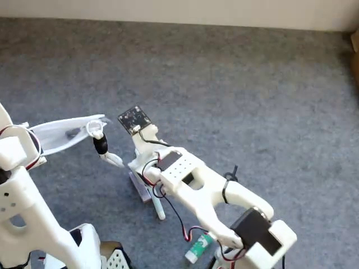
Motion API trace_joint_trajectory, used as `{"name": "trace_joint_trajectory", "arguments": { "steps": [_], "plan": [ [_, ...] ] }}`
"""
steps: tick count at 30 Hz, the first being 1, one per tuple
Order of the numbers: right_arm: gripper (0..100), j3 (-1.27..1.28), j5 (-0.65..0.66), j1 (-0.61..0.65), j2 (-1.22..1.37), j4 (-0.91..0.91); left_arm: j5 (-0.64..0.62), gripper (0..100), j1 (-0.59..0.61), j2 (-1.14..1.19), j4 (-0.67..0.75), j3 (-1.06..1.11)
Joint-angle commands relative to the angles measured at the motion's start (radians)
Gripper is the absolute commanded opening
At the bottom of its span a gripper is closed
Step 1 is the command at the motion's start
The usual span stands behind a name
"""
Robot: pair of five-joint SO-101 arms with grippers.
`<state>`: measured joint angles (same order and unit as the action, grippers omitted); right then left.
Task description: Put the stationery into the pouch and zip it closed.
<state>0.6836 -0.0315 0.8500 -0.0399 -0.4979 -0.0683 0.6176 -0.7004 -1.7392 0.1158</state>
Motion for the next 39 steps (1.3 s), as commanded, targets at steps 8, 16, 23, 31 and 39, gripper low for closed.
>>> {"name": "trace_joint_trajectory", "arguments": {
  "steps": [8,16,23,31,39],
  "plan": [
    [11.2,-0.240,-0.005,0.019,0.193,-0.180,0.003,1,0.008,-0.007,0.015,-0.002],
    [11.1,-0.400,-0.008,0.019,0.286,-0.427,0.003,1,0.008,-0.007,0.015,-0.002],
    [11.1,-0.418,-0.009,0.018,0.286,-0.487,0.003,1,0.008,-0.007,0.017,0.007],
    [1.0,-0.418,-0.003,0.018,0.289,-0.483,0.003,1,0.007,-0.007,0.023,0.021],
    [0.5,-0.418,-0.003,-0.056,0.246,-0.486,0.003,1,0.007,-0.007,0.023,0.021]
  ]
}}
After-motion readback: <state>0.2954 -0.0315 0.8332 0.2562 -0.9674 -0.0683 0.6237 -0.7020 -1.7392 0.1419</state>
